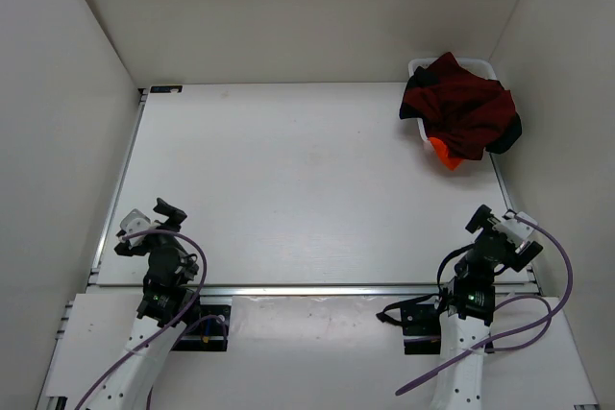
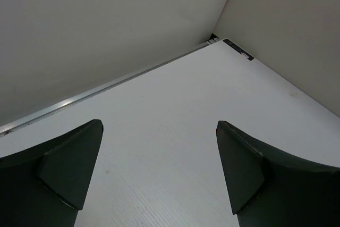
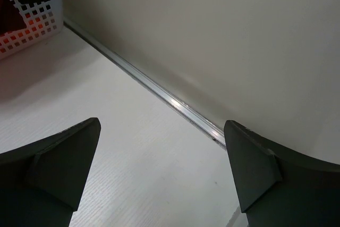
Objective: Fold and stack the t-shirts
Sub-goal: Grab crumpled tshirt from bin with the right arm
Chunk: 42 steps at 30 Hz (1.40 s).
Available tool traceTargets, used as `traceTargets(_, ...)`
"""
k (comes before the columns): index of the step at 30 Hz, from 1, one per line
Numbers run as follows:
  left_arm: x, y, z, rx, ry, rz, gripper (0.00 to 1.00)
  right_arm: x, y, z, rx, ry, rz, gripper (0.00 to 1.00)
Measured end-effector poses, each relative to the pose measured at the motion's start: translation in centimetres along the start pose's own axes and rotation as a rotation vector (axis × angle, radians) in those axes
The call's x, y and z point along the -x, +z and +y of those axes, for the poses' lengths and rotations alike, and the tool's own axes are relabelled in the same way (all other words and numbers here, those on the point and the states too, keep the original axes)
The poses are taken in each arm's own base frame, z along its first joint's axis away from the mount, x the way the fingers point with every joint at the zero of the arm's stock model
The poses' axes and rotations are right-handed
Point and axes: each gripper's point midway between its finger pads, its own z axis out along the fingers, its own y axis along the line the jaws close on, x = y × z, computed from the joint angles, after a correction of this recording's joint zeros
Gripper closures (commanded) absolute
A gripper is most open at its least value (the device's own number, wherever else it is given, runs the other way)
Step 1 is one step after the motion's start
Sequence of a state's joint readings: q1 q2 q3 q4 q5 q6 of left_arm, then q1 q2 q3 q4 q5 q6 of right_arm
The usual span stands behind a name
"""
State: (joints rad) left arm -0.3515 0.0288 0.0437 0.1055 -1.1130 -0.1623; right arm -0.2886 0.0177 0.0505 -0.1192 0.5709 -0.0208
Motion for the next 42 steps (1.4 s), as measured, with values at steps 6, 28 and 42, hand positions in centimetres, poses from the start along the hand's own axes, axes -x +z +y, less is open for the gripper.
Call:
traceTargets(6,-0.1,-0.1,-0.2,-0.008,0.000,0.003,0.02,0.0,0.0,0.4,0.024,-0.007,0.000,0.01)
traceTargets(28,7.1,-0.4,-11.4,-0.538,0.617,0.047,0.01,14.3,-2.0,21.0,0.707,-0.253,0.187,0.01)
traceTargets(42,-8.1,-4.1,-14.3,-0.895,1.077,0.957,0.01,14.0,6.1,24.3,0.464,-0.617,0.073,0.11)
